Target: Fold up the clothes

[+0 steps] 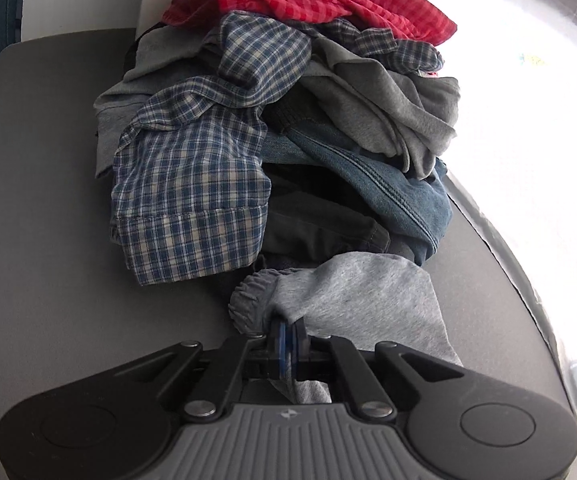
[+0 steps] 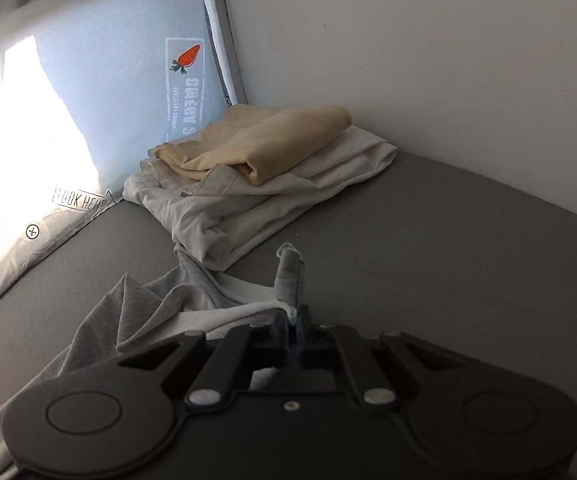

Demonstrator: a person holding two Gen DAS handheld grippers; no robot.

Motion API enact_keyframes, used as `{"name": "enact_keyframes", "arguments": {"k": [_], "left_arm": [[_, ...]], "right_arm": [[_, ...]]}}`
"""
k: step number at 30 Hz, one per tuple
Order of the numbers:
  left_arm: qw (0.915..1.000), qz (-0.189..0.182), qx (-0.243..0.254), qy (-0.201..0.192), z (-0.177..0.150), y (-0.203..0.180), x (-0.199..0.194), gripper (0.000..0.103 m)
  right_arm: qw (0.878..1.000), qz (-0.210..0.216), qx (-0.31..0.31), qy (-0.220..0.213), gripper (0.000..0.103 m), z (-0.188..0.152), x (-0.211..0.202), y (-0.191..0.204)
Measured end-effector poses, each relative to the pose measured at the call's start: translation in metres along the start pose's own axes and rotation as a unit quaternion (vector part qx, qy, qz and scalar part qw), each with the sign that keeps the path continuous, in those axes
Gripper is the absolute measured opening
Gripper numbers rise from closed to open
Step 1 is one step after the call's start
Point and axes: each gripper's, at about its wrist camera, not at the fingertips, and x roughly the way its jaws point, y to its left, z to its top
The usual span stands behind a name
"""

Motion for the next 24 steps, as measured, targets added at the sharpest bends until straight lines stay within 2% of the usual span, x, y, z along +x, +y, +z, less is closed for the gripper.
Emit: {"name": "enact_keyframes", "arguments": {"k": [3, 6, 10, 14, 16, 19, 22, 24], "left_arm": [[0.9998, 0.006, 0.017, 0.010, -0.007, 0.000, 0.002, 0.004], [0.9980, 0.021, 0.042, 0.042, -0.024, 0.003, 0.018, 0.006], [0.9960, 0.024, 0.071, 0.048, -0.033, 0.001, 0.019, 0.014], [0.9932, 0.022, 0.107, 0.041, -0.035, -0.006, 0.010, 0.022], [0.9918, 0.019, 0.119, 0.040, -0.037, -0.011, 0.007, 0.024], [0.9892, 0.015, 0.138, 0.046, -0.045, -0.021, 0.006, 0.033], [0.9868, 0.023, 0.149, 0.058, -0.055, -0.030, 0.011, 0.035], [0.9857, 0.032, 0.151, 0.067, -0.061, -0.034, 0.016, 0.036]], "right_arm": [[1.000, -0.009, 0.030, 0.002, 0.003, -0.001, -0.012, -0.028], [0.998, -0.006, 0.036, 0.047, 0.003, -0.018, 0.005, -0.043], [0.996, -0.028, 0.029, 0.077, 0.006, -0.034, 0.019, -0.038], [0.997, -0.045, -0.031, 0.051, 0.029, -0.031, 0.020, -0.017], [0.997, -0.038, -0.061, 0.033, 0.032, -0.025, 0.020, -0.006], [0.997, -0.009, -0.080, 0.021, 0.037, -0.013, 0.029, 0.008], [0.998, 0.019, -0.049, 0.037, 0.040, -0.002, 0.053, 0.011], [0.998, 0.022, -0.030, 0.054, 0.040, 0.002, 0.072, 0.010]]}}
